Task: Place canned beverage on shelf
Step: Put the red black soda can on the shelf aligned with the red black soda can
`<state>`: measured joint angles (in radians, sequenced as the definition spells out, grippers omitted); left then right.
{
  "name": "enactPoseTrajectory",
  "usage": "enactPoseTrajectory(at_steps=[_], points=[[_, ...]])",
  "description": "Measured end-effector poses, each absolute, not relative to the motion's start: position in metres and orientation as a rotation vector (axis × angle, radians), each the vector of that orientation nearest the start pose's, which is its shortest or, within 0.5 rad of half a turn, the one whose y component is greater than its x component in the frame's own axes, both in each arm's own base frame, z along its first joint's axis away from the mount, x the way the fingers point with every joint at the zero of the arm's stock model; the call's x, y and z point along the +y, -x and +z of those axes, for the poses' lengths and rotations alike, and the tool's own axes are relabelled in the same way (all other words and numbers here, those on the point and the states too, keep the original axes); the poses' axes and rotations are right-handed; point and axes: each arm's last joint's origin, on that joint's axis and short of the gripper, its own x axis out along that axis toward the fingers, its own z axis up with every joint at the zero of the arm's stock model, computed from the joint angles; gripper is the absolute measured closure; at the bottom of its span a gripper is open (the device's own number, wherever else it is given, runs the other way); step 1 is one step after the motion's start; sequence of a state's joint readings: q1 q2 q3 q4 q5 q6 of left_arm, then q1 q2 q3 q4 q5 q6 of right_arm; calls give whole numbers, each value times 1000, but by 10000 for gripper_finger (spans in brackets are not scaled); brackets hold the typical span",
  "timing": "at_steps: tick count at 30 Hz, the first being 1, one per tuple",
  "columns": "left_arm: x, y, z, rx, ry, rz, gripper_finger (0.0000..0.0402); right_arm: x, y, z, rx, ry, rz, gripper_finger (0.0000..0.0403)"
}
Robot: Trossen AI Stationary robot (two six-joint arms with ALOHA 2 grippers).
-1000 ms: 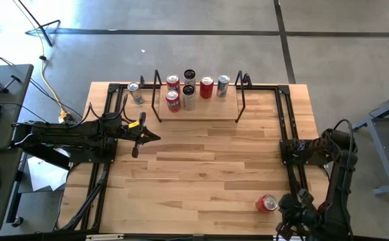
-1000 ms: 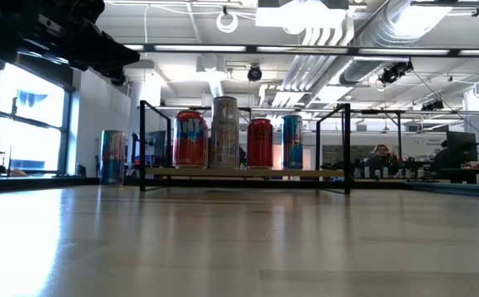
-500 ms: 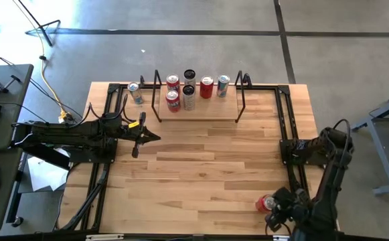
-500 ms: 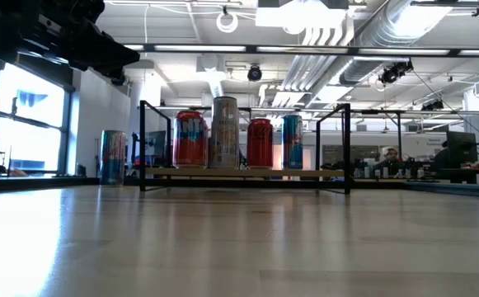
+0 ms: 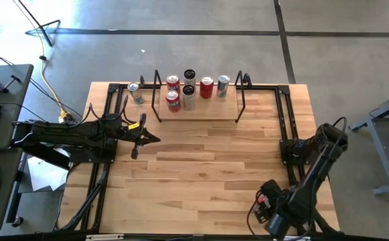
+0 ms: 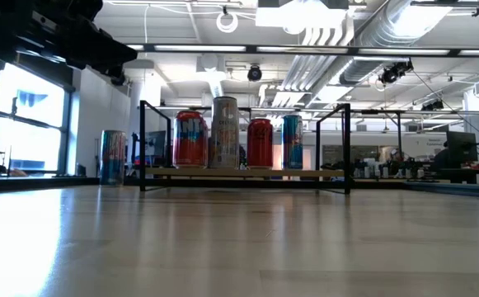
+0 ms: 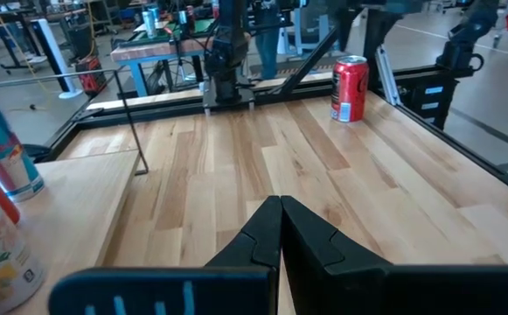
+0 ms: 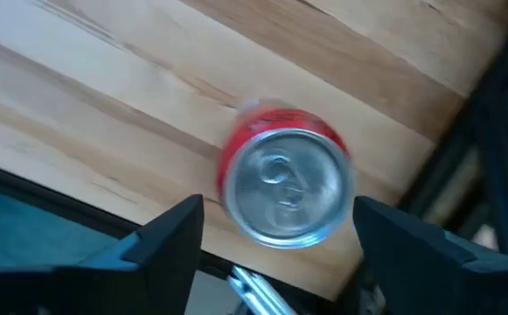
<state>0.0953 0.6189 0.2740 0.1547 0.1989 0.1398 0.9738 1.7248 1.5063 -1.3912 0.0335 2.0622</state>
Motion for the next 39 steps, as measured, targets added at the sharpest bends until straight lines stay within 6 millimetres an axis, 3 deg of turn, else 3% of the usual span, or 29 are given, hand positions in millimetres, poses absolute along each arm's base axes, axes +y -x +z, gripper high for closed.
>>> enactPoseTrajectory(at_steps=[8, 23, 32, 39], points=[[6, -150, 212, 179, -124, -132, 401, 251, -175, 273, 1414, -757, -865, 123], [6, -150, 212, 179, -124, -132, 402, 247, -176, 242, 1453, -662, -777, 123], [7, -150, 212, 182, -114, -105, 401, 238, -187, 242, 1470, -643, -770, 170], [8, -150, 212, 185, -102, -75, 401, 225, -210, 258, 1391, -581, -752, 171]])
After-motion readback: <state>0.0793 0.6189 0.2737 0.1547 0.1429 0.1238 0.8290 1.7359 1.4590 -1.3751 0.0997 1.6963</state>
